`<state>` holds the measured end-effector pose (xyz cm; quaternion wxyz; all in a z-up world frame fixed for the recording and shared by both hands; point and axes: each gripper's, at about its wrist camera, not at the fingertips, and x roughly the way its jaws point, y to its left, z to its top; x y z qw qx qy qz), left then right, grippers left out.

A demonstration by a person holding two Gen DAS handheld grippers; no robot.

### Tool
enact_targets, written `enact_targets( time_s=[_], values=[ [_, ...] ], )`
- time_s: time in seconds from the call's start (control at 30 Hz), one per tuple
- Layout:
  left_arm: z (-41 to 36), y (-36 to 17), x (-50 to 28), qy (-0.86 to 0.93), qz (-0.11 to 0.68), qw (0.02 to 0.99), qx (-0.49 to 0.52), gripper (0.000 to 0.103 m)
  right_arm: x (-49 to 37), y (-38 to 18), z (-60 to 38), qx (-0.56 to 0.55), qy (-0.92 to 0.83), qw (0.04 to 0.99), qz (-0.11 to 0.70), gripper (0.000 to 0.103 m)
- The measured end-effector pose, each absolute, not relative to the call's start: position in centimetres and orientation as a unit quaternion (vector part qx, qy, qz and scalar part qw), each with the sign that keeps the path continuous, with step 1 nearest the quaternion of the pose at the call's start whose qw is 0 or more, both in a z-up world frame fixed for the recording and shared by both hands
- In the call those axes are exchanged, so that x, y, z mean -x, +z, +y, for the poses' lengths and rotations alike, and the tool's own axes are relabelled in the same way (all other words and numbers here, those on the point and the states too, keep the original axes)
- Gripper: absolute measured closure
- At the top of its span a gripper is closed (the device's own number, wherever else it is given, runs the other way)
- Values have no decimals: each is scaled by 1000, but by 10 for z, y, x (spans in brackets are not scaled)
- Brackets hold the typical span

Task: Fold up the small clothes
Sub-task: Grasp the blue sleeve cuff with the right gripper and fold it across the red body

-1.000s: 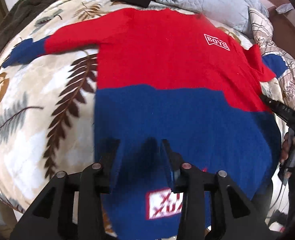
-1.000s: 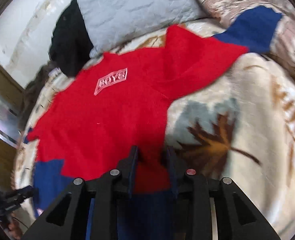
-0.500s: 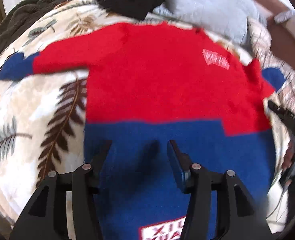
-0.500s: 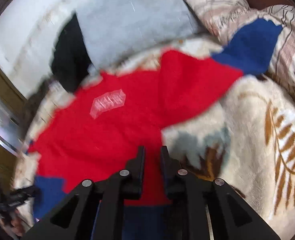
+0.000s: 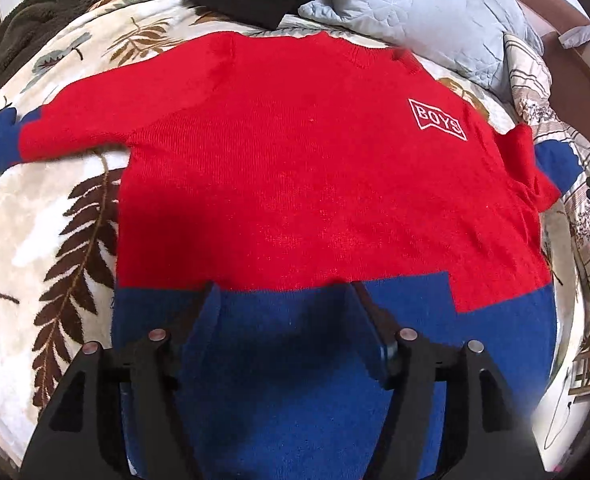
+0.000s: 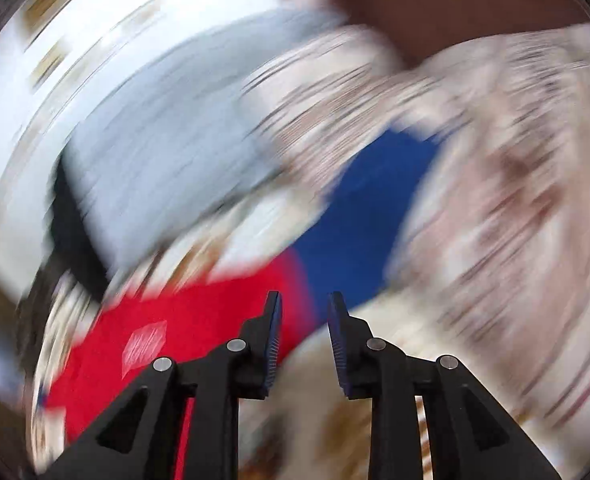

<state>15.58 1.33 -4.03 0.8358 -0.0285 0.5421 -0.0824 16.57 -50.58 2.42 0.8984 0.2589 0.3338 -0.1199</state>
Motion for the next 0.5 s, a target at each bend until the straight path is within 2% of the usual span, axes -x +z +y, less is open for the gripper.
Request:
enact_targets(
  time_s=[0.13,0.4,0.43,0.47,0.5],
  values=[
    [14,-38,-163,-89,537,838,46,36,-191,21,-555,-262,-185,886,334,73],
    [2,-21,-200,-128,520,840,90,36,-246,-5,-537,-185,-223,898,332,72],
    [2,-19,-205,-127,517,841,95,36,-248,-6,-539,-172,-229,898,333,75],
    [3,-17,-211,-125,511,845,98,36,-249,-4,-539,-161,-236,899,332,94],
    [5,-14,-217,-123,503,849,104,36,-249,-1,-540,-159,-237,900,329,98]
  ],
)
